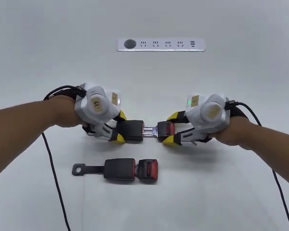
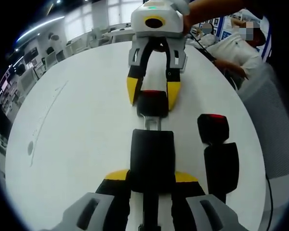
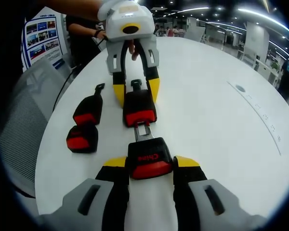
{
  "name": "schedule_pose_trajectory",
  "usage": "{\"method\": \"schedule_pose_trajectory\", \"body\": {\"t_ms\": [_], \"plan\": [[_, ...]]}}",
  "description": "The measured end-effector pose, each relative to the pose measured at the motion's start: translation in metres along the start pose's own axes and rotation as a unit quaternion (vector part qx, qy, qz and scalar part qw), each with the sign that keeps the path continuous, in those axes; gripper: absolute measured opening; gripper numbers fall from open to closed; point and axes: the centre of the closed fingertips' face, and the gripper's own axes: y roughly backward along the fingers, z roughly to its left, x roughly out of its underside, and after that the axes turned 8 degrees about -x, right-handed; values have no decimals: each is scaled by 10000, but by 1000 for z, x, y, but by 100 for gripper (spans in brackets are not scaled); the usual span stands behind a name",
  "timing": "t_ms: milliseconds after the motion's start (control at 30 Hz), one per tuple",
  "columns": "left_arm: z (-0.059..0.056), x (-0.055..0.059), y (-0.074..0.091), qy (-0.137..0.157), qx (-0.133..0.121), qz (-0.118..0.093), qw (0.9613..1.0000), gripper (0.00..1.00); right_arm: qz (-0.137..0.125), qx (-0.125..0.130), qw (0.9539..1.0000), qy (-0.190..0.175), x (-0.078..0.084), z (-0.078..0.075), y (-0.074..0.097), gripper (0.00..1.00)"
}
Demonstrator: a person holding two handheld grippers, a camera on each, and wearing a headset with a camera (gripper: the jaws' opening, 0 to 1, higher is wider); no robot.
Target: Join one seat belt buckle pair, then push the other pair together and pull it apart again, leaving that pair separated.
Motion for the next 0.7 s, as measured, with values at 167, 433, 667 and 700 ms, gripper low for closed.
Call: {"method": "schedule_pose_trajectory", "body": {"t_ms": [167, 433, 667, 700], "plan": [[2, 2, 0, 1, -2, 4, 10000, 33, -53, -17, 10000, -3, -6, 1, -8, 34], [3, 3, 0, 12, -6, 81, 10000, 33, -76, -10, 10000, -18, -8, 1, -11, 34], [2, 1, 0, -42, 19, 118, 9999, 33, -45, 8, 10000, -41, -9, 0, -12, 34], [2, 1, 0, -60, 31, 134, 9999, 33, -47, 7, 10000, -49, -9, 0, -12, 34]]}}
